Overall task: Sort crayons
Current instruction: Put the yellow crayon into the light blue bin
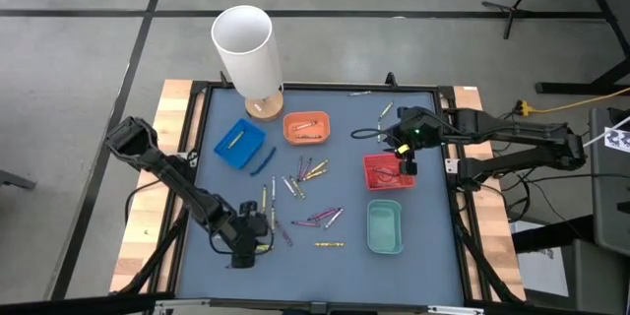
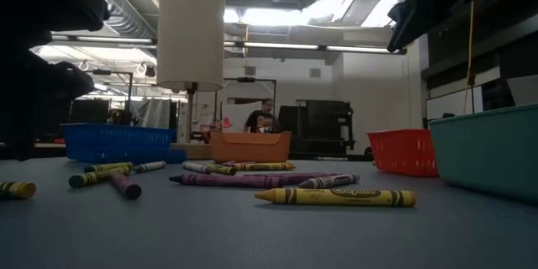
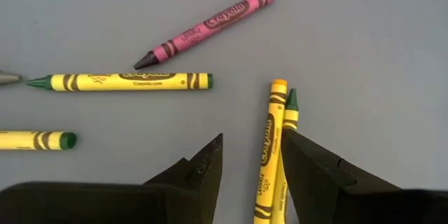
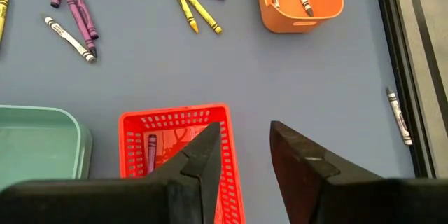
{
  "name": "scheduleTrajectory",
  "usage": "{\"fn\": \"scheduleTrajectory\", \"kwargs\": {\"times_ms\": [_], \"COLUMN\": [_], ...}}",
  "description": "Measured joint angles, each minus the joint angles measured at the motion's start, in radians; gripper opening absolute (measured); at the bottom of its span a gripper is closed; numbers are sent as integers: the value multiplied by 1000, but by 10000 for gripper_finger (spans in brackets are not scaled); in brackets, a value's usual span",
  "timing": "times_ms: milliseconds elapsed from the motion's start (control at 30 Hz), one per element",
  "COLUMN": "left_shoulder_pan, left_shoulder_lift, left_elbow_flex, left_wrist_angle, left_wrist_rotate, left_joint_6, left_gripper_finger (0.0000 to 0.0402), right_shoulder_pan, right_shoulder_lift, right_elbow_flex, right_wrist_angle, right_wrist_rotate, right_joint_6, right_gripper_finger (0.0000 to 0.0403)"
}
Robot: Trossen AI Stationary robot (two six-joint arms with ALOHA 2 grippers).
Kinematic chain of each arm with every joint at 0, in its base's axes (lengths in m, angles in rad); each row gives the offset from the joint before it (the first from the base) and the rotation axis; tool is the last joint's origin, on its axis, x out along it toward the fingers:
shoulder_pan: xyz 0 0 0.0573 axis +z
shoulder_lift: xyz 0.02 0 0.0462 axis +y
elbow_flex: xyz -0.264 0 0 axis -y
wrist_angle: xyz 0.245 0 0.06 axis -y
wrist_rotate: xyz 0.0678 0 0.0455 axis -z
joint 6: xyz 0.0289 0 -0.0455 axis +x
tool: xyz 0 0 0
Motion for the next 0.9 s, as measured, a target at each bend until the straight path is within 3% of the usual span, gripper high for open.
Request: {"fn": "scheduleTrajectory", "kwargs": {"times_ms": [900], "left_shoulder_pan": [-51], "left_shoulder_lift": [0], "left_elbow_flex": [0], "left_wrist_angle": [-44], "left_wrist_rotate": [-18], "left_joint_6": [0], "left_gripper_finger": [129], "right_shoulder_pan": [0], "right_shoulder_lift": [0], "right_elbow_flex": [0], "right_wrist_angle": [-2], "right_wrist_rotate": [0], "right_joint_6": [-7], "right_gripper_finger": [122]}}
